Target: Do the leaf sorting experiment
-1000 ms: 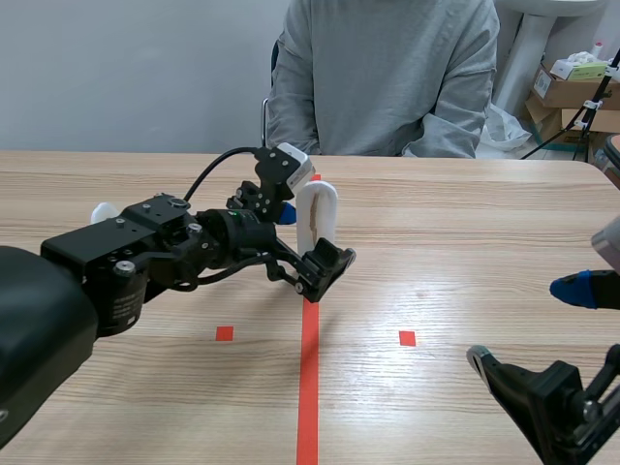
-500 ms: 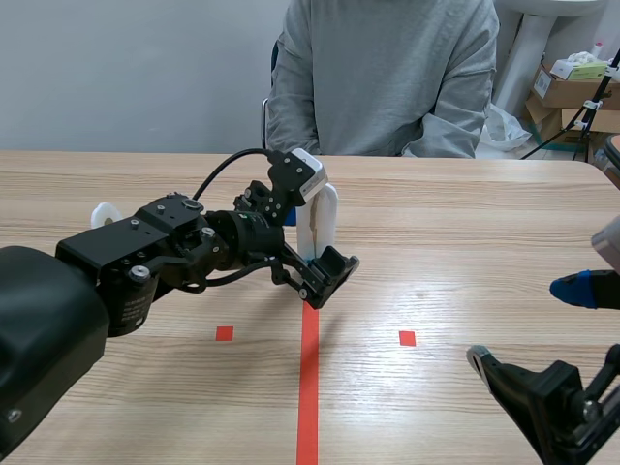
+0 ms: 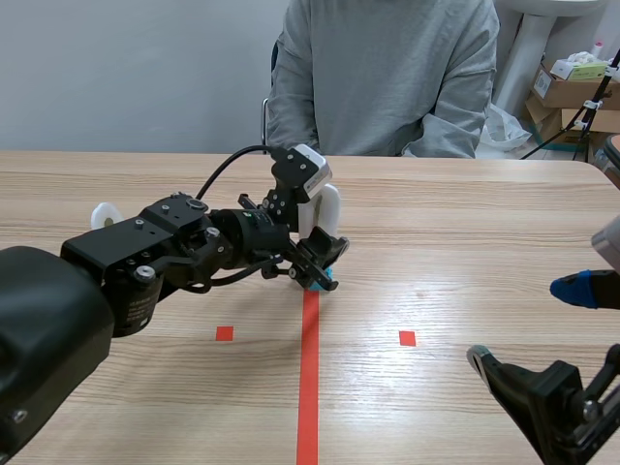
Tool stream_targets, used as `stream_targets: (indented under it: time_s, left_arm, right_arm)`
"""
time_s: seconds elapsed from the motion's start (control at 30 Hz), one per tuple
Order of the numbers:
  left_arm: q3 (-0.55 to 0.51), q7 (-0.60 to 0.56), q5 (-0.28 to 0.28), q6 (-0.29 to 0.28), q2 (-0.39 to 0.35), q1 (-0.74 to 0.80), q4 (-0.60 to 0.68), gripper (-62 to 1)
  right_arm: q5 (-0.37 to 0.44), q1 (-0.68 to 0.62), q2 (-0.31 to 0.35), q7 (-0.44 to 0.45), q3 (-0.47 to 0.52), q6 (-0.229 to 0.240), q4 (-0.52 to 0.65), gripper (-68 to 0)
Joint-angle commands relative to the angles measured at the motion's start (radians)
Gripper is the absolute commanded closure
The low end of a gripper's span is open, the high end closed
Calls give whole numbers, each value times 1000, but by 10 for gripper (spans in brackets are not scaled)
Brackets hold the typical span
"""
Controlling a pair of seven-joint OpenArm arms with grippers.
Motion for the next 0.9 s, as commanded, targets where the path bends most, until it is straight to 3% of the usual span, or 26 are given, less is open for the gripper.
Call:
stream_targets:
  time_s: [0.0, 0.3, 0.53, 0.7, 0.87]
  left_arm:
    - [3, -18, -6, -2, 8, -11, 25, -255]
    - [3, -37, -7, -2, 8, -11, 26, -32]
    - [3, -36, -7, -5, 8, -11, 26, -30]
    - [1, -13, -16, -47, -8, 29, 88, -32]
    - [-4, 66, -137, -106, -78, 145, 283, -31]
  right_arm:
    - [7, 10, 0, 18, 6, -3, 14, -657]
    - [7, 10, 0, 18, 6, -3, 14, -657]
    - [7, 10, 0, 18, 6, -3, 14, -657]
    - [7, 10, 0, 18, 6, -3, 14, -657]
    - [7, 9, 0, 18, 6, -3, 14, -657]
